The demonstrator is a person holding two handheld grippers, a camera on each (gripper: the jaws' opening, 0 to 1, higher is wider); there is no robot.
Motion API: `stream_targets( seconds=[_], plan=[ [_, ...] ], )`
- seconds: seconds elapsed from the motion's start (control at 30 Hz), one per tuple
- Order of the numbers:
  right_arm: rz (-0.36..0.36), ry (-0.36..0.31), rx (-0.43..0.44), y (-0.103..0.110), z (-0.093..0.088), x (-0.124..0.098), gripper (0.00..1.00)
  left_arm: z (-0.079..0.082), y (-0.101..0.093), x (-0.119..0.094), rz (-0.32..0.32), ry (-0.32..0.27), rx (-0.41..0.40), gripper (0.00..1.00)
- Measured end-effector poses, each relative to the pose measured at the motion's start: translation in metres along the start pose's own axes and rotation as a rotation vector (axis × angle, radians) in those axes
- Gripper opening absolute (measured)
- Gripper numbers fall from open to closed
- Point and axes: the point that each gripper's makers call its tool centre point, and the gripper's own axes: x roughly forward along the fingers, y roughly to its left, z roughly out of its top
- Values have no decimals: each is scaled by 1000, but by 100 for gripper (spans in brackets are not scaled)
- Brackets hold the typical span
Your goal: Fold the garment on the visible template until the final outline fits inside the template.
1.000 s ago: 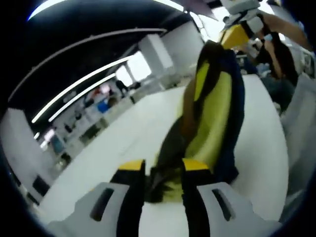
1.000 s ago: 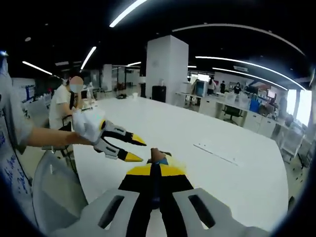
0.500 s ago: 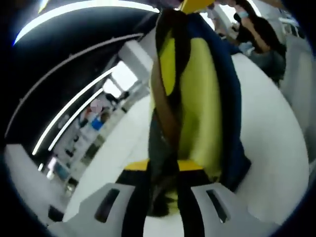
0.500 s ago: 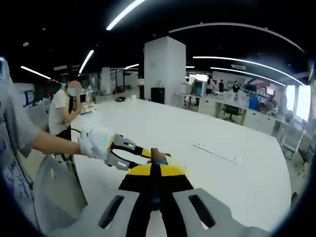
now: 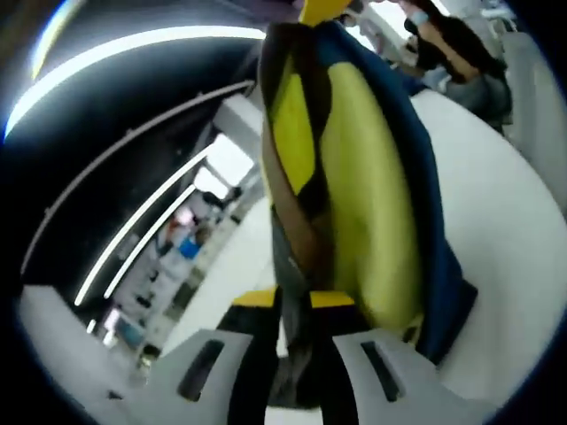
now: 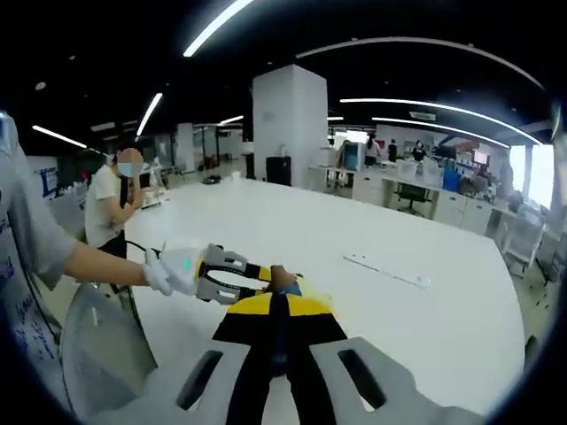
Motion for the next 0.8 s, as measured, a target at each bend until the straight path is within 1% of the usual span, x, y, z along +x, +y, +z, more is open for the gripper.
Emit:
stream_targets(
  seconds=[0.07,0.1,0.13,0.17,0.27,0.37,0.47,0.67,0.8],
  plan=[
    [-3,0,5,-1,-1,0,3,0,3,-1,0,0,-6,1],
    [-3,0,7,-2,-1,0,3,0,3,-2,-1,0,-9,0],
    [-2,0,9,-2,-2,0,3,0,4,-2,0,-2,-18,0],
    [-2,-1,13,-3,-2,-1,3,-1,2,-2,-9,0,-46,0],
    [-4,3,17,-4,-4,0,3,-2,0,-3,-19,6,-47,0],
    [-5,4,21,-3,-5,-1,3,-2,0,-5,-31,0,-117,0],
    [9,1,39,-2,-5,-1,3,0,3,-10,-28,0,-124,0],
    [2,-5,48,-4,-5,0,3,3,9,-19,-23,11,-122,0],
    [-4,-3,40,-6,-5,-1,3,3,12,-24,-19,23,-154,0]
  ],
)
